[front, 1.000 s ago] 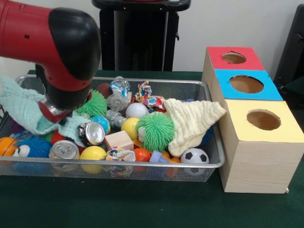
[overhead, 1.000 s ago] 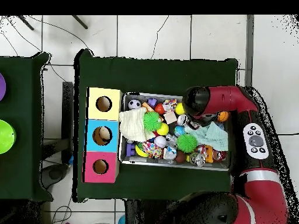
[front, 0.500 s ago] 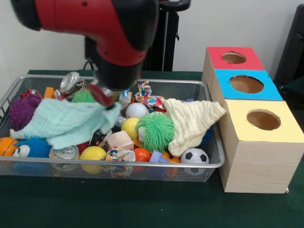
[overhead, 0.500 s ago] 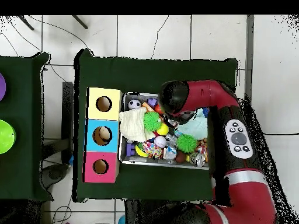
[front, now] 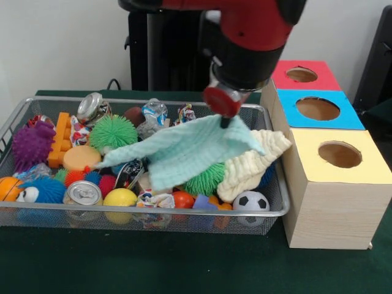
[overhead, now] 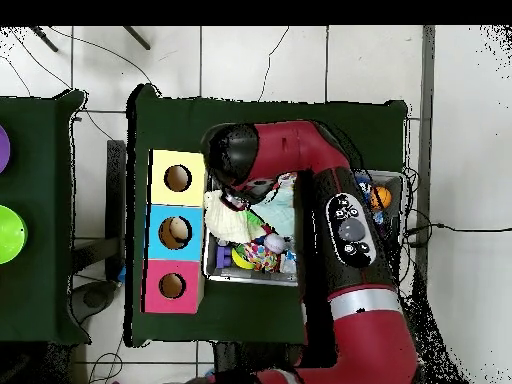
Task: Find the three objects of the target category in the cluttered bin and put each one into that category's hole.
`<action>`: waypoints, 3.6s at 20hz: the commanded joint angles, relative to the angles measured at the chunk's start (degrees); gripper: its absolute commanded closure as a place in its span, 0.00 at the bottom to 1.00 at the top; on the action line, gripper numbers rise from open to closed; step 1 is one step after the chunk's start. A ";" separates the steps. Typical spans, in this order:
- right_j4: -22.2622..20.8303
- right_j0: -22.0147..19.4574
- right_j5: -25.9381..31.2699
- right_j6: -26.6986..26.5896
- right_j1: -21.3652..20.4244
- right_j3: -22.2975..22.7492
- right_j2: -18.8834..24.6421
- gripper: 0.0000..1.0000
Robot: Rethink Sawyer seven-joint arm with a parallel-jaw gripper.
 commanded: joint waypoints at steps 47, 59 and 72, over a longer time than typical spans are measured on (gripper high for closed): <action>5.38 5.75 -11.04 11.63 4.71 2.75 -13.97 0.00; 7.65 -6.67 -20.17 -0.50 2.75 3.29 -7.29 0.00; 4.45 -13.33 -19.01 -7.64 2.04 0.28 -1.33 0.00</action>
